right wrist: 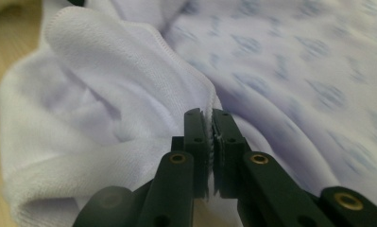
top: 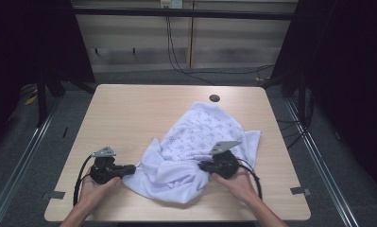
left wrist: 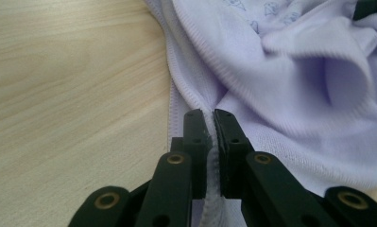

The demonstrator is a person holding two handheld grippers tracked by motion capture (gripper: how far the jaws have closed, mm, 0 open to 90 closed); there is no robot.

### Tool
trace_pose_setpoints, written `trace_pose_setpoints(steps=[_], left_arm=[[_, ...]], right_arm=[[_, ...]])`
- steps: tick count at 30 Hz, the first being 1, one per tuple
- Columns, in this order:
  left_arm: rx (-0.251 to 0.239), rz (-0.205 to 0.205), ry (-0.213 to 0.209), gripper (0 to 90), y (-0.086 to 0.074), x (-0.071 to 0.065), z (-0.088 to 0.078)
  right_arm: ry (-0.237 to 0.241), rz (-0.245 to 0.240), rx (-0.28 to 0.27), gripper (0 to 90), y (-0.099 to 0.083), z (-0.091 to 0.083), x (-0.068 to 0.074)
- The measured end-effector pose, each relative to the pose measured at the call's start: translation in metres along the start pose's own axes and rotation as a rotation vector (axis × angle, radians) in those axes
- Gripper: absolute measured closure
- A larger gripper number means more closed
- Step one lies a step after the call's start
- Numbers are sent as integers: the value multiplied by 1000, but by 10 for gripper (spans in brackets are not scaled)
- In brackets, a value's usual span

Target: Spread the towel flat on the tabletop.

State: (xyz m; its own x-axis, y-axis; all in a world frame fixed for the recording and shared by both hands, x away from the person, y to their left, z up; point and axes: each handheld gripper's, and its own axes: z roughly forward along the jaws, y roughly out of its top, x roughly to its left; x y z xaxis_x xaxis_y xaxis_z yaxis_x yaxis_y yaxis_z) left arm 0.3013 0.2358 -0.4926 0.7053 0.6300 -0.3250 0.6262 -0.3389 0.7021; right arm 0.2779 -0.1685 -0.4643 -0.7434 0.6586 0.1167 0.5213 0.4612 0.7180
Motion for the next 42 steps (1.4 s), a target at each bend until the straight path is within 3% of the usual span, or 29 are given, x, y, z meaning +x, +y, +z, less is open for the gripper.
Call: trace_pose_setpoints(steps=[1, 3, 5, 10, 11, 14, 15, 16, 18, 19, 20, 21, 22, 23, 26, 27, 30, 33, 35, 39, 40, 42], left_arm=[[9, 8, -6, 845, 0, -5, 2], [13, 16, -15, 844, 0, -7, 4], [40, 47, -41, 844, 0, -18, 9], [81, 82, -83, 843, -6, -38, 8], [85, 86, -93, 842, -8, -42, 7], [102, 87, -137, 840, -19, -53, 1], [97, 71, -136, 825, -23, -58, -4], [97, 71, -136, 802, -23, -58, -4], [68, 77, -144, 776, -19, -59, -9], [46, 81, -133, 752, -17, -58, -10], [-19, 52, -166, 747, -5, -50, -12], [-39, 39, -177, 750, 1, -45, -12], [-39, 39, -177, 758, 1, -45, -12], [-50, 30, -183, 758, 10, -39, -11], [-48, 54, -150, 762, 26, -27, 0], [-54, 52, -147, 759, 29, -24, 3], [-63, 31, -147, 747, 37, -19, 7], [-58, 45, -153, 724, 31, -22, 1], [-32, 61, -161, 730, 21, -24, -2], [25, 91, -175, 809, 3, -29, -5], [34, 94, -171, 809, 0, -30, -6], [20, 82, -175, 808, -1, -30, -9]], right_arm=[[-37, 23, -15, 863, -16, -18, -10], [-54, 38, -12, 863, -24, -27, -13], [-101, 79, -24, 856, -47, -53, -20], [-119, 97, 7, 830, -70, -68, -18], [-100, 115, 29, 802, -81, -73, -14], [-103, 118, 26, 759, -86, -79, -11], [-105, 113, 1, 700, -84, -86, -11], [-105, 113, 1, 700, -84, -86, -11], [-79, 127, -55, 680, -75, -90, -16], [-73, 130, -83, 667, -66, -89, -18], [-40, 120, -113, 654, -52, -81, -21], [-35, 116, -120, 647, -43, -74, -22], [-35, 116, -120, 647, -43, -74, -22], [-21, 106, -124, 638, -35, -65, -23], [16, 85, -99, 611, -12, -38, -27], [49, 77, -95, 605, -5, -28, -28], [84, 69, -69, 584, 8, -9, -28], [113, 75, -50, 570, 10, 10, -28], [113, 81, -34, 565, 8, 14, -27], [94, 87, 10, 552, -2, 25, -28], [91, 85, 7, 566, -4, 26, -28], [130, 86, 13, 651, -9, 29, -27]])
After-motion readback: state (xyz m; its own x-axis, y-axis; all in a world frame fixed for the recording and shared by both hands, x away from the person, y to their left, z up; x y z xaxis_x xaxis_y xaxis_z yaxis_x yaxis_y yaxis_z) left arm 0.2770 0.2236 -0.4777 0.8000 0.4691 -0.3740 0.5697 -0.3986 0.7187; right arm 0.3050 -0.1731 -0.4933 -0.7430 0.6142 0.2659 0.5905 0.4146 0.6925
